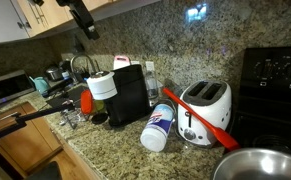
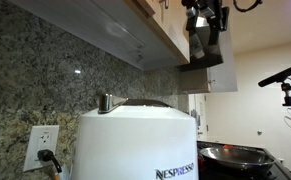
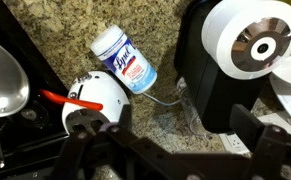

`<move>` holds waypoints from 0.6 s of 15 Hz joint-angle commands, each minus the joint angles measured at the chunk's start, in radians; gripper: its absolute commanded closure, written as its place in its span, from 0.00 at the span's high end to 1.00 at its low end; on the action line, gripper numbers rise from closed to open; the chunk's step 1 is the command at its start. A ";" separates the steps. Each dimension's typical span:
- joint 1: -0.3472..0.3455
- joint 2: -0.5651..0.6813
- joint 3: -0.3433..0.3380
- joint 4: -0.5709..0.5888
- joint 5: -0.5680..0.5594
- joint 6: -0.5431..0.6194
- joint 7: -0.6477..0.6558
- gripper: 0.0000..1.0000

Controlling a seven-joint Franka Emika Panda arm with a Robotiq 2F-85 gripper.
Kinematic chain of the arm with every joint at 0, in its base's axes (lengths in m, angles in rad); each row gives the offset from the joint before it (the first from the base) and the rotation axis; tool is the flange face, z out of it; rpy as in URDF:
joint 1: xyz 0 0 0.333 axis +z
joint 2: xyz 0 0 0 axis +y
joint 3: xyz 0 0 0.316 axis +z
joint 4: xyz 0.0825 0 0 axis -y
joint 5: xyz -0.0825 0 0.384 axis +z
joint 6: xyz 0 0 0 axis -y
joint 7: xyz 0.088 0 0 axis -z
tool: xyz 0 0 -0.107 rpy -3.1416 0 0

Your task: Use the orange spatula to stir the pan

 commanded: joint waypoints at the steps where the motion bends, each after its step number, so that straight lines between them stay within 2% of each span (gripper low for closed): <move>1: -0.001 0.039 -0.046 -0.003 0.027 0.067 0.017 1.00; 7: -0.012 0.108 -0.166 -0.016 0.245 0.012 0.027 1.00; 9: -0.029 0.125 -0.192 -0.044 0.279 0.015 0.061 1.00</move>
